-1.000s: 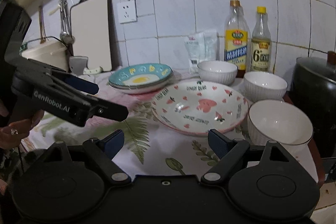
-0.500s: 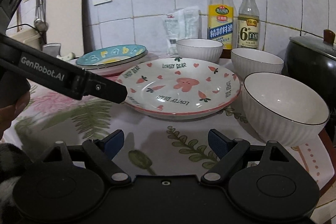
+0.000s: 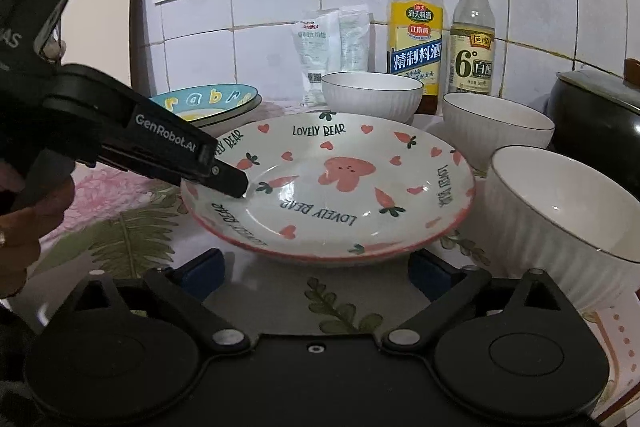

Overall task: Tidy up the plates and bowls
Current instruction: 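Grasp the rim of the pink LOVELY BEAR plate with the left gripper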

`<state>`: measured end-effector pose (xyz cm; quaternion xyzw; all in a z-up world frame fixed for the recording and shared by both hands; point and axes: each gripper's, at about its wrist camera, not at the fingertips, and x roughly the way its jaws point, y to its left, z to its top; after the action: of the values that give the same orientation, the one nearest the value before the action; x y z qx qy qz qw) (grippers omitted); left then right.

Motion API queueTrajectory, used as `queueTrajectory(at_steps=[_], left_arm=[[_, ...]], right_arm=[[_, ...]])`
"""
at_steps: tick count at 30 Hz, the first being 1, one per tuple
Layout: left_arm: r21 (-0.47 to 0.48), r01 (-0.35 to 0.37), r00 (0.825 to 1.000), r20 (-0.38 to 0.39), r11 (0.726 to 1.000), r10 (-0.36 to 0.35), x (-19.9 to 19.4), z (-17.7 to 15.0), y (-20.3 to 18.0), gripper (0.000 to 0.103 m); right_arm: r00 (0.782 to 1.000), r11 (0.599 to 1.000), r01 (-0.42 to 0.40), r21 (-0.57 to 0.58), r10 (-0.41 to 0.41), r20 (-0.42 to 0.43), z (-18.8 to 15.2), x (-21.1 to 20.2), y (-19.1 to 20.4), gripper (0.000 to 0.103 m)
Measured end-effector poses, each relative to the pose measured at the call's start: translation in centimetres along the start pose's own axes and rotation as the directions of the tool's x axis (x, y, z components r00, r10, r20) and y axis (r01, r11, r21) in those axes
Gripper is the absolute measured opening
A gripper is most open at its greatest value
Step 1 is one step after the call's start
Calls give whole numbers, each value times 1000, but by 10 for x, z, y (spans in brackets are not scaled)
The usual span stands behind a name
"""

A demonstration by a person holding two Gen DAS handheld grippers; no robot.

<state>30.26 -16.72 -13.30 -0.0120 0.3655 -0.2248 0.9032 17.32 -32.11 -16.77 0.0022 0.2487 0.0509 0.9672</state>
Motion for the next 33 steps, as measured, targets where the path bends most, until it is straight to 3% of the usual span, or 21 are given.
queueTrajectory(at_steps=[6, 12, 29, 33], left_arm=[[-5, -27, 999, 33, 1000, 27, 0, -3, -7, 22], [76, -42, 996, 81, 996, 36, -9, -14, -24, 22], [74, -62, 992, 111, 995, 53, -58, -36, -14, 23], [42, -64, 993, 106, 997, 59, -71, -40, -11, 23]], right_arm=[[997, 997, 71, 29, -72, 23, 2, 8, 6, 103], [996, 996, 70, 56, -73, 50, 1, 7, 5, 103], [990, 995, -85, 61, 77, 122, -10, -10, 22, 103], [990, 996, -87, 37, 82, 118, -9, -14, 30, 99]])
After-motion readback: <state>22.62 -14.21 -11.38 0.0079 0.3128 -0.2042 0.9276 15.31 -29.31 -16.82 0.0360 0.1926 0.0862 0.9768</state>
